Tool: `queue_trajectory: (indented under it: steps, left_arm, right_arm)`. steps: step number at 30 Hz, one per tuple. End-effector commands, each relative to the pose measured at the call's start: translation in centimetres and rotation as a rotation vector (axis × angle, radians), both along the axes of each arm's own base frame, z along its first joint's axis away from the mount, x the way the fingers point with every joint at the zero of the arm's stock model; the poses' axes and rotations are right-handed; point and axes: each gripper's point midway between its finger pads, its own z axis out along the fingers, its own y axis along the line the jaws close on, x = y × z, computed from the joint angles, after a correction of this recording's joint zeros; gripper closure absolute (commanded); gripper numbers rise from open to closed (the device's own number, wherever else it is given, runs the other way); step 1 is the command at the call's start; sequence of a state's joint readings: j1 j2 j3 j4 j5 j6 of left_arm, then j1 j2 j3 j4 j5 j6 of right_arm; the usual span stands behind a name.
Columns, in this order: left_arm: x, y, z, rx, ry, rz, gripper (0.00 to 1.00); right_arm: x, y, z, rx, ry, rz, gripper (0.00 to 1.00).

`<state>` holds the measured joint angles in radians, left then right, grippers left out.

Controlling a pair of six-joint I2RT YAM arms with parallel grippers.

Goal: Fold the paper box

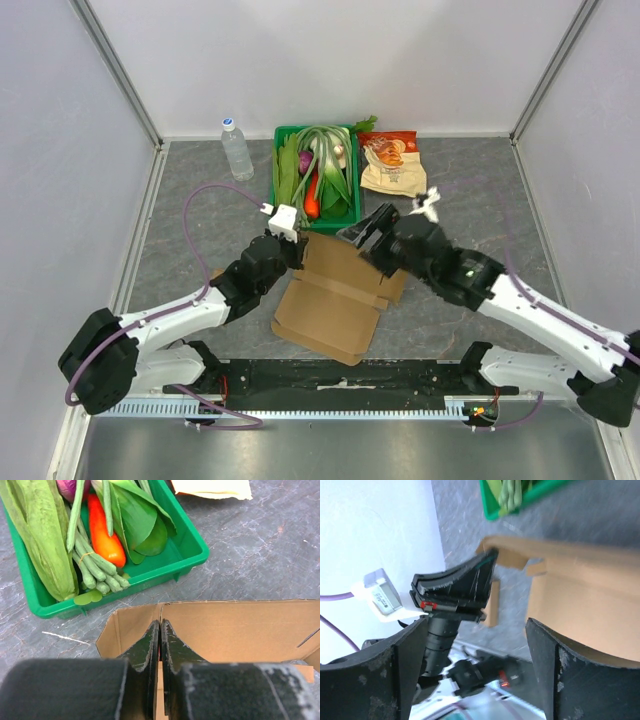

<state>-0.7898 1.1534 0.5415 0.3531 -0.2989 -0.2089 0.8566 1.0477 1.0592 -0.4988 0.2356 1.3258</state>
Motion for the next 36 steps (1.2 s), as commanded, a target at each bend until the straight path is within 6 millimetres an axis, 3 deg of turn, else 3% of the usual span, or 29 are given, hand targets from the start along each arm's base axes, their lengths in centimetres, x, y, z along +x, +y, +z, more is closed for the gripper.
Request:
queue_trajectory:
  steps: [1, 6, 11, 16, 20, 34, 36]
  left_arm:
    - [0.5, 0.3, 1.6, -0.073, -0.041, 0.059, 0.91]
    - [0.3, 1.0, 2.2, -0.102, -0.053, 0.083, 0.92]
    - [0.0, 1.6, 2.8, -0.128, -0.074, 0.100, 0.92]
    - [-0.3, 2.3, 3.2, -0.169, -0.095, 0.123, 0.92]
    - [-0.5, 2.3, 3.1, -0.170, -0.097, 0.117, 0.92]
    - [-0.6, 2.0, 3.3, -0.183, -0.106, 0.117, 0.92]
    - [-0.7, 1.8, 3.4, -0.184, -0.107, 0.114, 0.92]
  right_arm:
    - [0.5, 4.5, -0.7, 0.403, 0.233, -0.272, 0.16]
    - [1.1, 5.3, -3.6, 0.477, 0.309, -0.389, 0.20]
    - [2.4, 1.9, -5.2, 0.549, 0.261, -0.572, 0.29]
    - [2.8, -0.6, -6.4, 0.595, 0.248, -0.685, 0.32]
    - [4.0, -2.3, -5.8, 0.601, 0.211, -0.727, 0.33]
    - [5.7, 0.1, -6.5, 0.628, 0.268, -0.706, 0.41]
    - [5.8, 0.5, -6.7, 0.638, 0.272, -0.701, 0.47]
